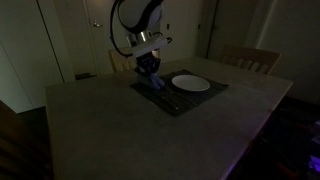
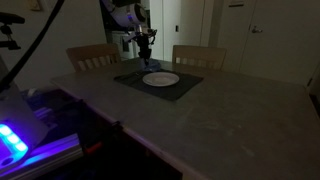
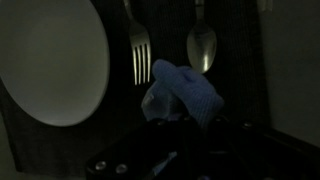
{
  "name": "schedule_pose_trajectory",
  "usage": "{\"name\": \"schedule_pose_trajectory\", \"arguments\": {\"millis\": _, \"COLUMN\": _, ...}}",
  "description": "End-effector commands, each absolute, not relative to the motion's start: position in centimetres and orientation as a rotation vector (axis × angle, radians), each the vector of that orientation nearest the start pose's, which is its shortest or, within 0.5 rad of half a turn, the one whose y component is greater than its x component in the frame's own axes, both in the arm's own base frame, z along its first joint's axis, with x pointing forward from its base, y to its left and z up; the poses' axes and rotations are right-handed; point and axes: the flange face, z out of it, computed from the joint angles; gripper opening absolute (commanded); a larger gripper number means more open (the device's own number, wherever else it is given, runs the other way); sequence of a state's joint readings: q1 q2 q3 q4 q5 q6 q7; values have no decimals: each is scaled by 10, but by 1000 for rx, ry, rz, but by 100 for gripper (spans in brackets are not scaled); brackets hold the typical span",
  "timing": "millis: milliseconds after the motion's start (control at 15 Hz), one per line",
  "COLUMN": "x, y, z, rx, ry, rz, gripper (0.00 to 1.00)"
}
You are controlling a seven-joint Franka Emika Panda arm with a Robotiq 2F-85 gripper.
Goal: Use the towel to wipe the plate
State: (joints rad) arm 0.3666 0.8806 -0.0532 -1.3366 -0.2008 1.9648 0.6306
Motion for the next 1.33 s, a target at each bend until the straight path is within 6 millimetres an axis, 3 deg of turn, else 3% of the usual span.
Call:
{"name": "schedule_pose_trajectory", "arguments": {"millis": 0, "x": 693, "y": 220, "z": 163, "rx": -3445, "ry": 386, "rz": 184, "gripper": 2}}
{"name": "schedule_pose_trajectory", "arguments": {"millis": 200, "x": 696, "y": 223, "z": 145, "rx": -3441, "ry": 407, "rz": 212, "gripper": 2}}
{"name": "schedule_pose_trajectory", "arguments": {"millis": 400, "x": 702, "y": 220, "z": 141, "rx": -3441, "ry": 398, "rz": 233, "gripper": 5}}
{"name": "schedule_pose_trajectory", "arguments": {"millis": 467, "x": 703, "y": 219, "z": 144, "rx": -3439, "ry": 392, "rz": 249, "gripper": 35}}
{"name": "schedule_pose_trajectory", "arguments": {"millis": 600, "x": 706, "y": 218, "z": 149, "rx": -3430, "ry": 384, "rz": 249, "gripper": 42}}
{"name": "schedule_pose_trajectory", "arguments": {"millis": 1133, "x": 707, "y": 211, "z": 202, "rx": -3358, "ry": 58, "rz": 373, "gripper": 98}}
{"name": "schedule_pose_trajectory", "arguments": {"millis": 1267, "x": 708, "y": 211, "z": 211, "rx": -3312, "ry": -32, "rz": 375, "gripper": 100}}
